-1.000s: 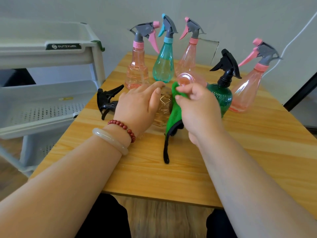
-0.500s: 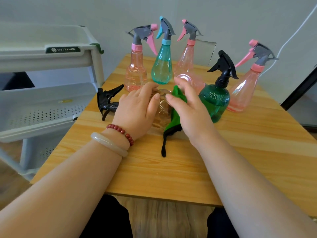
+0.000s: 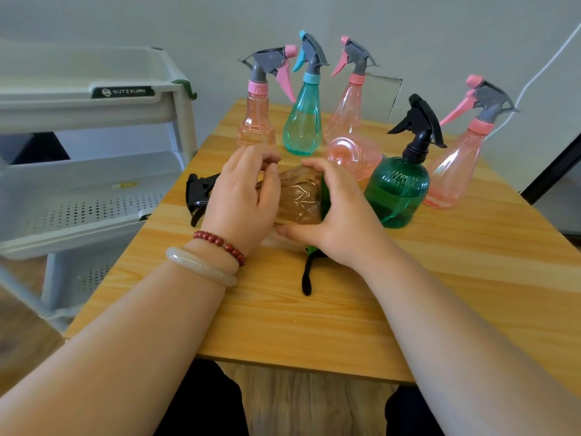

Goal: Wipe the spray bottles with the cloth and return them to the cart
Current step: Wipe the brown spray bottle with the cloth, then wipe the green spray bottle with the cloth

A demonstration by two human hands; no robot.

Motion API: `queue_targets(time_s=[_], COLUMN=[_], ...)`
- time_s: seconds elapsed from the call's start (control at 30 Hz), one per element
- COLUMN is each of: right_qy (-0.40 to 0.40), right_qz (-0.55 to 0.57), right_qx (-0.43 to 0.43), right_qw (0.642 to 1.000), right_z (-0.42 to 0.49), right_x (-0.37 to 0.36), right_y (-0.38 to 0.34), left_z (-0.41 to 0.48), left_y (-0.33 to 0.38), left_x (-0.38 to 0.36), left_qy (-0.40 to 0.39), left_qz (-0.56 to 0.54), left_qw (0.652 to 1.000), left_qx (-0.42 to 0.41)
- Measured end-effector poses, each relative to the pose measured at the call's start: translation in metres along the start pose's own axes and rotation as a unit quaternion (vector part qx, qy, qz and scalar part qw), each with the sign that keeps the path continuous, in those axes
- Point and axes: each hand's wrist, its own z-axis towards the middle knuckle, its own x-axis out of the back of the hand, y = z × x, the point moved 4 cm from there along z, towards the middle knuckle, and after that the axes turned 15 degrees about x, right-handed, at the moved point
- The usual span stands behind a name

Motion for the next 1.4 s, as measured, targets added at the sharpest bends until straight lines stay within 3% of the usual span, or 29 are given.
queue_targets(time_s=[0.17,0.3,0.37,0.43,0.53,0.63,0.73,0.93,1.07,1.2,1.33,1.4], right_qy=[0.099,0.154,0.186,0.219,0.261,0.261,0.242,0.134,0.089,0.089,0.109,0.12], right_qz=[0.085,0.113,0.136,0.153,0.172,0.173,0.173,0.149,0.088,0.048,0.038,0.035], right_qx=[-0.052,-0.069,-0.085,-0.1,-0.095,-0.08,-0.062,-0.051,-0.039,-0.042,-0.053,-0.068], right_qw=[0.99,0.979,0.969,0.958,0.945,0.946,0.953,0.978,0.991,0.994,0.992,0.99], right_z=[-0.017,-0.025,-0.028,-0.03,-0.031,-0.03,-0.029,-0.026,-0.023,-0.023,-0.024,-0.024], right_x=[0.006,0.008,0.008,0.011,0.014,0.013,0.013,0.006,0.005,0.003,0.005,0.005], right_y=[0.009,0.007,0.008,0.011,0.013,0.011,0.009,0.006,0.007,0.011,0.015,0.017], left_z=[-0.004,-0.007,-0.006,-0.005,-0.012,-0.01,-0.002,0.008,0.017,0.02,0.02,0.019], left_y=[0.013,0.021,0.026,0.023,0.018,0.029,0.04,0.03,0.018,0.006,0.007,0.002], left_x=[0.007,0.008,0.008,0.007,-0.004,-0.018,-0.027,-0.02,-0.004,0.002,0.006,0.005], left_qy=[0.055,0.018,-0.023,-0.077,-0.158,-0.189,-0.162,-0.06,-0.102,-0.173,-0.194,-0.206], left_qz=[0.015,0.042,0.082,0.115,-0.006,-0.167,-0.226,-0.218,-0.137,-0.004,-0.012,-0.039], left_qw=[0.995,0.995,0.996,0.983,0.939,0.895,0.868,0.896,0.938,0.956,0.959,0.95], left_qx=[-0.076,-0.093,-0.026,0.118,0.304,0.367,0.412,0.383,0.303,0.238,0.205,0.232])
